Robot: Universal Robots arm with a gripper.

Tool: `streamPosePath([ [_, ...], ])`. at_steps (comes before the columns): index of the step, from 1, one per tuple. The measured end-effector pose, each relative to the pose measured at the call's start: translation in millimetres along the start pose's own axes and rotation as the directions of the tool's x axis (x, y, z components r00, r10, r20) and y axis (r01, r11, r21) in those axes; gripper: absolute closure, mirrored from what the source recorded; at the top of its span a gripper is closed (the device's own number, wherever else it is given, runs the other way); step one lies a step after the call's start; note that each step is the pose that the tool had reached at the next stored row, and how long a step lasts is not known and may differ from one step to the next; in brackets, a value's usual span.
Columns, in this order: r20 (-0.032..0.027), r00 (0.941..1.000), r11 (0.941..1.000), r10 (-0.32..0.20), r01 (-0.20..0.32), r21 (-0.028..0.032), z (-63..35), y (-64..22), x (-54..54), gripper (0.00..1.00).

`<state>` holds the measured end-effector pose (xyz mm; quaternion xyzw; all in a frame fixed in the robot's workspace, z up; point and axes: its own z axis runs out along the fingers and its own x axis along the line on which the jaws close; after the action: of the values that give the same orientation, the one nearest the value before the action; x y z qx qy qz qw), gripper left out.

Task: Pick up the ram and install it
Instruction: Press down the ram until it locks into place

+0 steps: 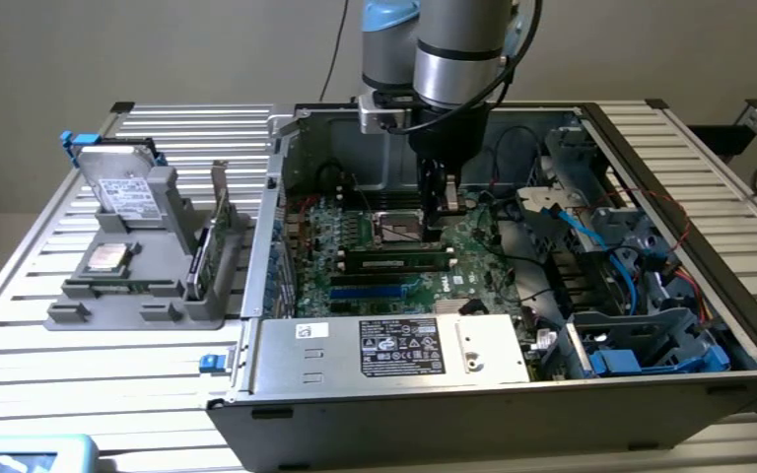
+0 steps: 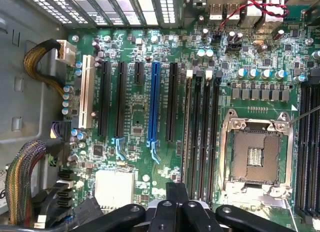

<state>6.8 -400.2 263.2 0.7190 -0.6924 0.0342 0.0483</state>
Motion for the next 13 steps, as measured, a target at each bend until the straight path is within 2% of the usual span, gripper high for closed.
streamPosePath([
  [5,0.0008,1.0,1.0,0.0,0.0,0.0002,0.8,-0.6,-0.2,0.89],
  [6,0.005,1.0,1.0,0.0,0.0,0.0001,1.6,-1.4,0.1,0.89],
  [9,0.0233,0.9997,1.0,0.0,0.0,0.0009,5.0,-2.3,-0.3,0.89],
  [10,0.0256,0.9997,1.0,0.002,-0.002,0.0008,6.3,-2.2,-0.4,0.89],
  [13,0.0262,0.9992,0.9995,0.032,-0.032,-0.0033,10.1,-2.3,-0.5,0.89],
])
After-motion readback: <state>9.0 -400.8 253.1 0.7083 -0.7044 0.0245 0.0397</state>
